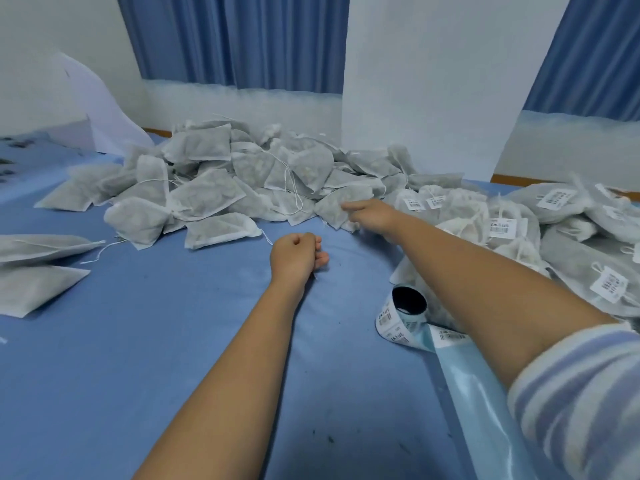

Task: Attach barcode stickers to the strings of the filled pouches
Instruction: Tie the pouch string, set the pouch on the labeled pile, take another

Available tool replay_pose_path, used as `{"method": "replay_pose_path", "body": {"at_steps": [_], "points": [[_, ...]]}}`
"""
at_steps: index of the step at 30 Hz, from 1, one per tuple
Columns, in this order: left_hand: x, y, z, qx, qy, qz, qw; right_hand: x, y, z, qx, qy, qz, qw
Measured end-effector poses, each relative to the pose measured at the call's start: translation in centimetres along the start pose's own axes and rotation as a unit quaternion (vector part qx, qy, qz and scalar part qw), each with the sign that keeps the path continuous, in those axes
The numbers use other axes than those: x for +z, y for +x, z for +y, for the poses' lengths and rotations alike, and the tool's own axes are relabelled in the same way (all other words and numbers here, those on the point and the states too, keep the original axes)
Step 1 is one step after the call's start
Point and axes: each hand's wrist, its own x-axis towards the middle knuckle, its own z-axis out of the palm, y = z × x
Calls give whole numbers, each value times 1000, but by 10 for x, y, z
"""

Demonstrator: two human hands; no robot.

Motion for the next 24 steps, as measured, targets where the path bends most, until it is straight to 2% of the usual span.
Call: {"method": "replay_pose_path", "body": {"at_steps": [3, 8, 10, 13, 17, 20, 22, 24], "points": [[-2, -1, 1, -1, 5, -11, 1000, 3, 4, 2, -2, 20, 22, 1000], [-5, -5, 2, -1, 0, -22, 1000, 0, -7, -1, -20, 35, 122, 992], [-5, -9, 3, 15, 2, -22, 1000, -4, -21, -7, -30, 56, 129, 990], [-6, -20, 9, 24, -4, -41, 999, -11, -48, -16, -43, 135, 78, 987], [-11, -34, 21, -22, -68, -115, 991, -15, -84, -21, -45, 180, -32, 982], [-14, -44, 21, -28, -25, -46, 998, -19, -104, -19, -23, 158, -96, 982], [-18, -50, 19, -6, -11, -1, 1000, -22, -114, -19, -32, 91, -71, 993], [-24, -55, 20, 20, -10, 36, 999, -25, -119, -18, -50, 51, -8, 997]]}}
